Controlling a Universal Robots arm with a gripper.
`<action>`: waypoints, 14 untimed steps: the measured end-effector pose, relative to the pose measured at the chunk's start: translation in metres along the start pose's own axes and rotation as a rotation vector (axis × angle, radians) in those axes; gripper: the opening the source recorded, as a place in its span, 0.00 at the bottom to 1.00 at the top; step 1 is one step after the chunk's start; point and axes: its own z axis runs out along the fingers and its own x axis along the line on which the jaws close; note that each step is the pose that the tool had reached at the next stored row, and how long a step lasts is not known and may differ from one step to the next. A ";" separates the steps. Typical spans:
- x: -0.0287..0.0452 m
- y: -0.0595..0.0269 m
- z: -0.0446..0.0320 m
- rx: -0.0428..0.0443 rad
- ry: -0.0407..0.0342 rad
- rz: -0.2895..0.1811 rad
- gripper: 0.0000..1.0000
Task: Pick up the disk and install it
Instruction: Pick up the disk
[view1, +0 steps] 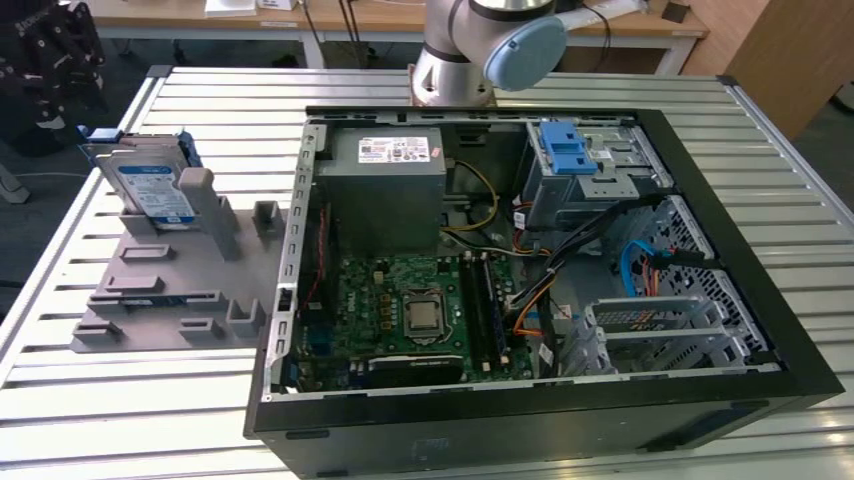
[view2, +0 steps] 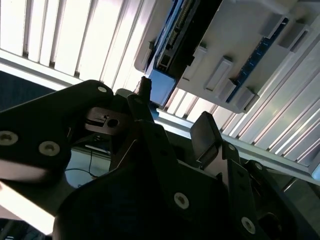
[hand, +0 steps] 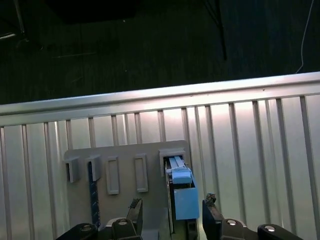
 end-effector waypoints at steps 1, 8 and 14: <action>0.0000 0.0000 0.0010 0.0017 -0.0002 -0.005 0.59; -0.0049 -0.0006 0.0074 0.0091 -0.0008 -0.011 0.59; -0.0065 -0.0008 0.0141 0.0094 0.0008 -0.016 0.59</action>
